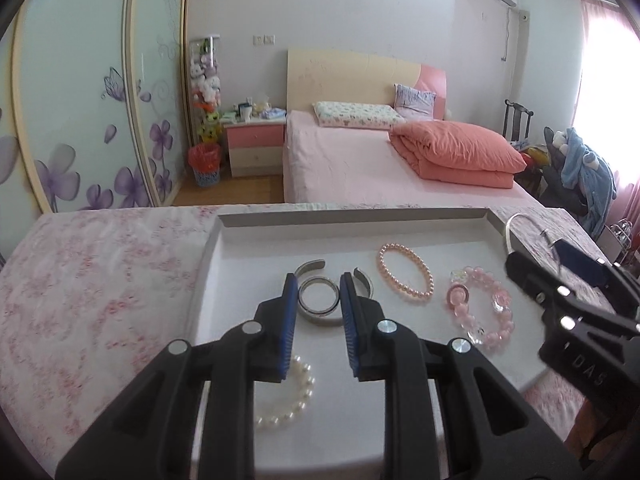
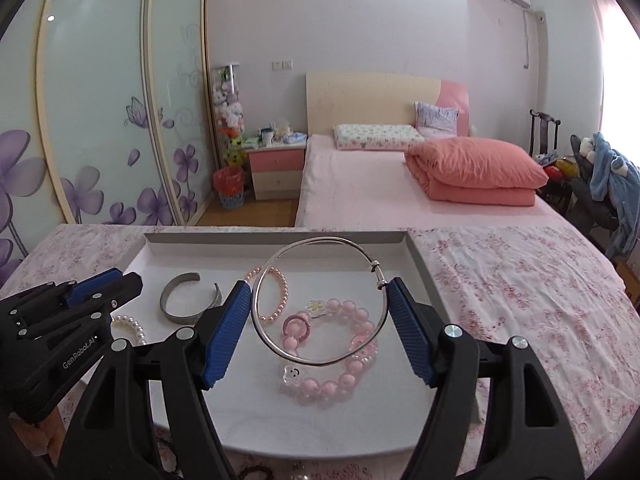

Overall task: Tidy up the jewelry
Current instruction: 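Carry the bangle into the tray with the right gripper while the left drops the ring there, then grasp the dark red bead necklace with the right gripper while the left grasps the black bead bracelet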

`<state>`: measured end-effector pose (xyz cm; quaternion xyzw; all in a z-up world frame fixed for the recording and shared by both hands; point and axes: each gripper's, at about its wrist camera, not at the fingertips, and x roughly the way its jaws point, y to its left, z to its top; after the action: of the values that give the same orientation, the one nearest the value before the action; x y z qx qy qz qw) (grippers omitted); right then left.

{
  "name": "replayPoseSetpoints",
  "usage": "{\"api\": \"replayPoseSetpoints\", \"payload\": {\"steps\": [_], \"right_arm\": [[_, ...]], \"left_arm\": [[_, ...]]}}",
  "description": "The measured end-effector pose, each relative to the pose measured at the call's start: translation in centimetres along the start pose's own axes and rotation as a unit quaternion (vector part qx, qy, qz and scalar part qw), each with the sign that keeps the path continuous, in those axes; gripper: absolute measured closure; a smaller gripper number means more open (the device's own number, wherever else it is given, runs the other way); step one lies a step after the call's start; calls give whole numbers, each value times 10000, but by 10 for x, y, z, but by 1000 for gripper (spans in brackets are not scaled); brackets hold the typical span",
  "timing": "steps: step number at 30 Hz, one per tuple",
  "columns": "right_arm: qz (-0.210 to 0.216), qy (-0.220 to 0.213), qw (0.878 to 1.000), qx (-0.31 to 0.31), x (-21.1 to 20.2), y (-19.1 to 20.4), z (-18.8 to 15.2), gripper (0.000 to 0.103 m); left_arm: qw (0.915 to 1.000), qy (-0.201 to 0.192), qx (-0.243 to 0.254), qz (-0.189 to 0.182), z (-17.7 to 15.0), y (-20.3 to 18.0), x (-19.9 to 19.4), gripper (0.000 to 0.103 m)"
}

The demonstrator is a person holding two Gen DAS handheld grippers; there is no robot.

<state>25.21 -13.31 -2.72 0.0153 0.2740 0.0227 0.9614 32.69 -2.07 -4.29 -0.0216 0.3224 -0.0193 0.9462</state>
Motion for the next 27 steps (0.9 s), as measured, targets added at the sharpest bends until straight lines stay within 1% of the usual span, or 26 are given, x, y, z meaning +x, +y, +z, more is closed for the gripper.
{"api": "replayPoseSetpoints", "payload": {"steps": [2,3,4,7,11,14,21,24,27], "right_arm": [[101,177,9997,95,7,-2,1,32],[131,197,9996,149,7,-3,2,31],[143,185,9995,204,6,-5,2,29],[124,54,9992,382,-8,-15,1,29],[106,-95,9981,601,-23,-30,6,29],[75,-139,9977,653,-32,-34,7,29],[36,-75,9981,616,-48,-39,-1,34],[40,-18,9982,594,-57,-42,-8,38],[48,144,9983,559,-63,-46,-20,42]], "left_arm": [[10000,49,-10,-17,1,1,5,77],[10000,69,-46,-44,2,2,7,71],[9999,58,-84,-52,2,4,6,67],[9998,-10,-184,-65,4,11,1,67],[9991,-120,-393,-34,8,26,-14,67],[9987,-194,-477,28,8,34,-29,67],[9984,-278,-493,24,-3,40,-66,67],[9985,-274,-467,9,-11,40,-79,67],[9988,-227,-430,-34,-22,40,-90,67]]}}
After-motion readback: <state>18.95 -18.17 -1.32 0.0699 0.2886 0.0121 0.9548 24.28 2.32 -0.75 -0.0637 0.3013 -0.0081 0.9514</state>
